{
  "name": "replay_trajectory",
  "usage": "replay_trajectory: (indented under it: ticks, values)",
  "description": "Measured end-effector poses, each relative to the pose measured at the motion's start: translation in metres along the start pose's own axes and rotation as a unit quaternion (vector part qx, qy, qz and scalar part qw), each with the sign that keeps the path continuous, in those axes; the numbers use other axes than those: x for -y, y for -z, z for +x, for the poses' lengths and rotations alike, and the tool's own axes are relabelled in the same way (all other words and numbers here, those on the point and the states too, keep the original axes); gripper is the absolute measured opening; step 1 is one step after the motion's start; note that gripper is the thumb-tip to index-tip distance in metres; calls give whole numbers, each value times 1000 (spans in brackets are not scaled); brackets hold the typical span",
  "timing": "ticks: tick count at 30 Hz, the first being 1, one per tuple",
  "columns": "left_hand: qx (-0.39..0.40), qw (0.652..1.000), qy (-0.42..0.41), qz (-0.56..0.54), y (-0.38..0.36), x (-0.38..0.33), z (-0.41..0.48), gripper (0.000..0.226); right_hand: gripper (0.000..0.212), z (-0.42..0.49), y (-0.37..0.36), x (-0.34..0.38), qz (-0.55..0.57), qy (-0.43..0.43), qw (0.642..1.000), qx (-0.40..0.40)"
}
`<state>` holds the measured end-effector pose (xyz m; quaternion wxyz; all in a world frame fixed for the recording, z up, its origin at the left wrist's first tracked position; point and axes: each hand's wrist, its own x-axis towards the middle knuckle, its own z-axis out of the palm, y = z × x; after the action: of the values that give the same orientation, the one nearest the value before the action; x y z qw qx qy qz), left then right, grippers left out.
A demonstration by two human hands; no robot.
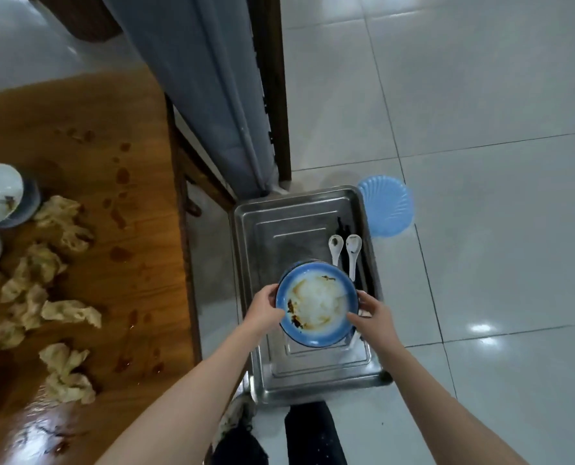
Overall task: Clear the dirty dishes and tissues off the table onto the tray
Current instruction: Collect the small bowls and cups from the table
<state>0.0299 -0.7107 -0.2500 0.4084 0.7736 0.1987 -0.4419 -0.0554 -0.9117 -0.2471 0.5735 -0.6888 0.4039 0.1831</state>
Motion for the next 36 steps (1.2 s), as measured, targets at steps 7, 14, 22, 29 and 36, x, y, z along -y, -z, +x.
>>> replay_trajectory:
  ticks: [7, 14, 22, 29, 36]
  values:
    - [-30, 998, 50, -7, -17, 14, 52, 56, 55, 61, -23, -19, -38, -56, 997, 42]
    - [-30, 996, 73, -32, -28, 20, 71, 56, 61, 85, -31, -20, -23, -89, 995, 26]
    - [51, 993, 102, -21, -28, 10, 66, 55, 66, 82, -26, -20, -21, -122, 992, 35]
    - [15, 997, 72, -20, -14, -19, 18, 73, 69, 51, -9, 13, -17, -95, 994, 49]
    - [-9, 998, 32, -52, 19, -35, -52, 72, 59, 0, 8, 68, -19, -31, 998, 45]
